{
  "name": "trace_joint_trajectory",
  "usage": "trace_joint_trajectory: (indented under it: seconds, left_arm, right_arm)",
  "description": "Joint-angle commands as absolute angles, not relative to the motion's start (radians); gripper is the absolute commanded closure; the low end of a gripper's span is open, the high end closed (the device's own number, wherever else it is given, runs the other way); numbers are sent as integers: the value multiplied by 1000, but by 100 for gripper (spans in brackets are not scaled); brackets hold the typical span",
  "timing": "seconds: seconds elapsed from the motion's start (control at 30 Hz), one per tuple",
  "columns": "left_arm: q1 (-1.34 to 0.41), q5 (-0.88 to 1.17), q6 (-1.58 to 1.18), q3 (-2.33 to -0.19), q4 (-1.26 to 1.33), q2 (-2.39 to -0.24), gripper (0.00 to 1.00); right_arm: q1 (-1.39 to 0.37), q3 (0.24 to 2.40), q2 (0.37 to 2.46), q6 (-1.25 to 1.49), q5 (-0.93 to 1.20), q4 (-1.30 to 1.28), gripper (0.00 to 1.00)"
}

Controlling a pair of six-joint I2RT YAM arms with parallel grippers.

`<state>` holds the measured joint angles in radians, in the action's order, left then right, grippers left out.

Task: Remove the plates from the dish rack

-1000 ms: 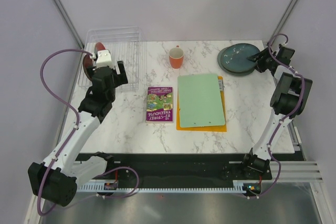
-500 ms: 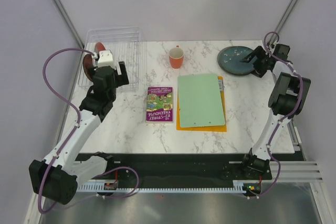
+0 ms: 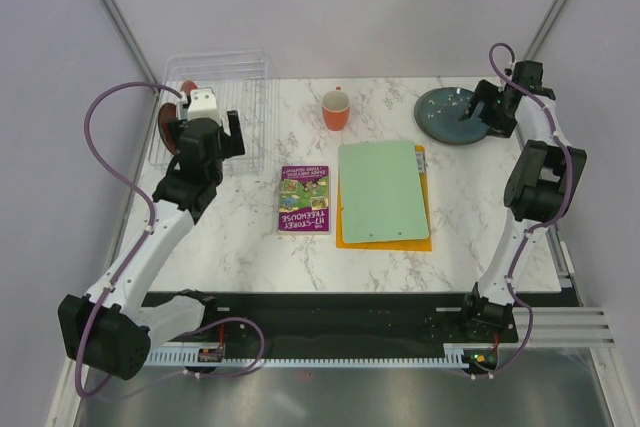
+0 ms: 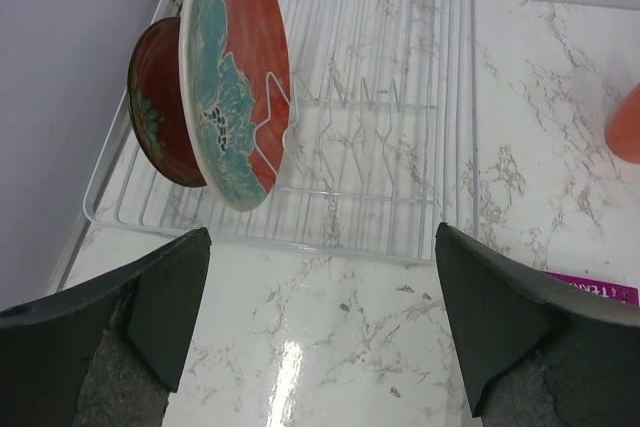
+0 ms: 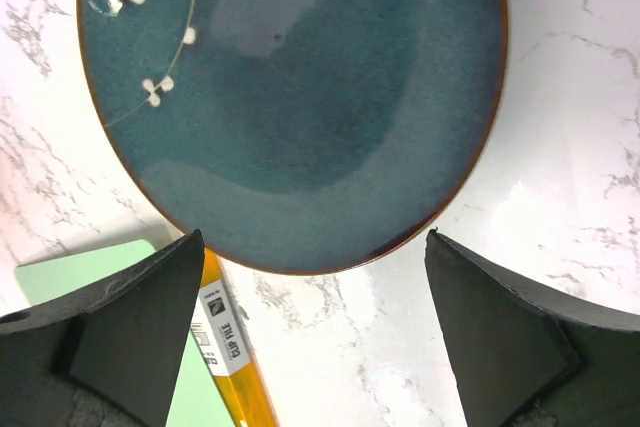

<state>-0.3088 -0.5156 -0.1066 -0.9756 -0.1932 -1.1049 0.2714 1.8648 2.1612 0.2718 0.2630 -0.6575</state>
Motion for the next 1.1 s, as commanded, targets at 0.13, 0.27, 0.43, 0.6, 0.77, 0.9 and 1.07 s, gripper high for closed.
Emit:
trace_joint_trajectory:
  seconds: [0.13, 0.27, 0.43, 0.6, 0.77, 0.9, 1.07]
  left_arm:
    - [-290, -555, -28, -1012, -183, -1115, 0]
    - [-192, -545, -6, -1029, -167, -1156, 0]
    - [-84, -491, -6, -1075, -108, -1251, 0]
    - [-54, -508, 61, -1132, -5, -1377, 0]
    - [-40, -554, 100, -1195, 78, -1560, 7]
    - [-40, -676, 144, -1255, 139, -1687, 18]
    - [-40, -739, 219, -1302, 221, -1793, 58]
  right_arm:
    - [270, 1890, 2167, 224, 205, -704, 2]
    - [265, 1835, 2116, 219, 235, -674, 2]
    - [212, 1645, 1892, 239, 215, -562, 2]
    - [147, 1545, 1748, 238, 225, -523, 2]
    - [124, 1471, 1655, 238, 232, -506, 2]
    - [121, 1419, 1585, 230, 238, -499, 2]
    - [121, 1397, 1557, 224, 227, -499, 2]
